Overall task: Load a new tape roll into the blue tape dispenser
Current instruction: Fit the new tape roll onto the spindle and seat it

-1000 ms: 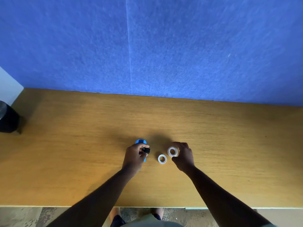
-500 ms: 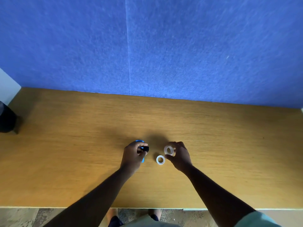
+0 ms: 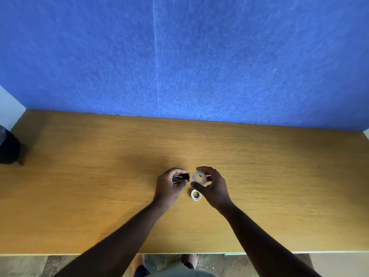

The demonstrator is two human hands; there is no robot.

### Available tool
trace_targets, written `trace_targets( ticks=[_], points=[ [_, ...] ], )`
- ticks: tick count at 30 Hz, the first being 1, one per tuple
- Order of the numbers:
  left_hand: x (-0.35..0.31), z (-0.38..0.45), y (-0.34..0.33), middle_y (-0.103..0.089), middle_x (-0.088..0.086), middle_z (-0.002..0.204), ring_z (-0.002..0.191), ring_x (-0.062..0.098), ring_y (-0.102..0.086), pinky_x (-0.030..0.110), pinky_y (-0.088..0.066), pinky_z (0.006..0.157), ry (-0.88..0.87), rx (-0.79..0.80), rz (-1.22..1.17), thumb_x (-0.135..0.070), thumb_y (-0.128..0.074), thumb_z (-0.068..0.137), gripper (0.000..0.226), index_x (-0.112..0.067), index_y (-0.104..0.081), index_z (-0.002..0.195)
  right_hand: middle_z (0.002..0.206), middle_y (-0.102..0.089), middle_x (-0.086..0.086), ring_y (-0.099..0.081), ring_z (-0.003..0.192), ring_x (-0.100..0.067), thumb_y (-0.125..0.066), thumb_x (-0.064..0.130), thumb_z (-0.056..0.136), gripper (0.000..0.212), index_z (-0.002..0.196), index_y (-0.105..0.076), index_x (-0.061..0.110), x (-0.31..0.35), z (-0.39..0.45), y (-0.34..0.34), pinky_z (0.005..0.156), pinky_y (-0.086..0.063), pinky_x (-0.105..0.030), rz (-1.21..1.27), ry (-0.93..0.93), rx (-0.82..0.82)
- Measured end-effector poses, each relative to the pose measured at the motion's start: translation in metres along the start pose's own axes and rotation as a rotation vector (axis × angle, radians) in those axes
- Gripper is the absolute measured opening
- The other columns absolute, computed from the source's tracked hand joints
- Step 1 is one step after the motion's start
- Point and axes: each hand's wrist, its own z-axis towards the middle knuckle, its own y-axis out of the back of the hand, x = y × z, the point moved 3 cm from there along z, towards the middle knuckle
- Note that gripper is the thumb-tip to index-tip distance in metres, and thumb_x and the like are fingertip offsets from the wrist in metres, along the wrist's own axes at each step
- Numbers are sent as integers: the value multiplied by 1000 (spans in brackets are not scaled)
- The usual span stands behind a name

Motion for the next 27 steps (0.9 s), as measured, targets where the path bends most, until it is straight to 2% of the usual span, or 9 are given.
trace_targets(
  ticks=[6,9,12,14,17,19,22,27],
  points=[
    [6,1,0,-72,1,114,111,19,-68,47,-54,101,65,94,-50,-8,-76,87,23,-16,-71,107,119,-67,5,-65,104,-7,-94,18,72,59,126,-70,22,8,-2,-7,83,-55,-22,-154,144,3],
    [7,0,-2,-69,7,119,115,28,-66,54,-54,100,87,151,-101,-6,-74,88,24,-16,-68,109,117,-71,4,-68,100,-9,-95,19,71,60,125,-68,17,11,-2,-9,82,-59,-29,-133,124,0],
    [8,-1,-2,-69,9,117,103,25,-73,51,-60,93,123,143,-143,-5,-74,89,23,-16,-67,108,113,-72,5,-69,98,-8,-98,24,68,64,123,-66,16,14,-3,-10,78,-62,-27,-92,86,31],
    [8,0,-1,-70,8,113,92,15,-75,43,-63,85,132,126,-152,-4,-74,89,22,-15,-67,107,116,-69,9,-70,100,-8,-99,24,67,70,127,-65,18,16,-4,-11,76,-63,-24,-29,63,82],
    [8,1,1,-70,10,109,90,13,-74,29,-63,74,166,101,-224,0,-74,88,24,-6,-66,110,123,-64,10,-70,105,-10,-99,9,66,79,135,-61,20,15,-5,-12,76,-65,-25,38,32,159],
    [8,1,3,-70,10,107,92,18,-74,30,-63,74,188,93,-265,2,-74,88,24,-4,-66,110,128,-62,4,-69,109,-14,-96,0,67,84,139,-59,19,14,-5,-13,81,-66,-30,67,19,188],
    [9,1,3,-70,9,105,89,16,-76,31,-63,73,199,85,-296,2,-75,87,22,-3,-68,107,135,-59,-1,-69,114,-19,-90,-10,70,87,145,-55,16,13,-4,-14,86,-66,-37,127,19,232],
    [12,2,6,-70,11,109,92,22,-76,38,-64,79,227,65,-324,-1,-77,86,19,-7,-70,103,144,-56,2,-69,117,-17,-69,-20,81,83,153,-50,16,14,-4,-15,76,-62,-26,178,35,282]
  ],
)
